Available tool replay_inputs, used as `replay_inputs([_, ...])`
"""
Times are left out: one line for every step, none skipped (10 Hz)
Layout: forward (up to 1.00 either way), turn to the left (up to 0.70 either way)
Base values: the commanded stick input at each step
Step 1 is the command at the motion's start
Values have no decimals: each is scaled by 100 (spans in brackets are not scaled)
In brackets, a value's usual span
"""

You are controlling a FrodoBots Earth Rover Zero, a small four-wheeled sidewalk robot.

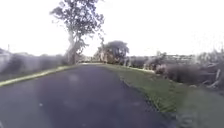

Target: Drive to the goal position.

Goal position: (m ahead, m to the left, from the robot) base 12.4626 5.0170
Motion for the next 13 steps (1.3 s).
replay_inputs([100, 0])
replay_inputs([100, 0])
replay_inputs([100, 0])
replay_inputs([100, 0])
replay_inputs([100, 0])
replay_inputs([100, 0])
replay_inputs([100, 0])
replay_inputs([100, 0])
replay_inputs([100, 0])
replay_inputs([100, 0])
replay_inputs([100, 0])
replay_inputs([100, 0])
replay_inputs([100, 40])
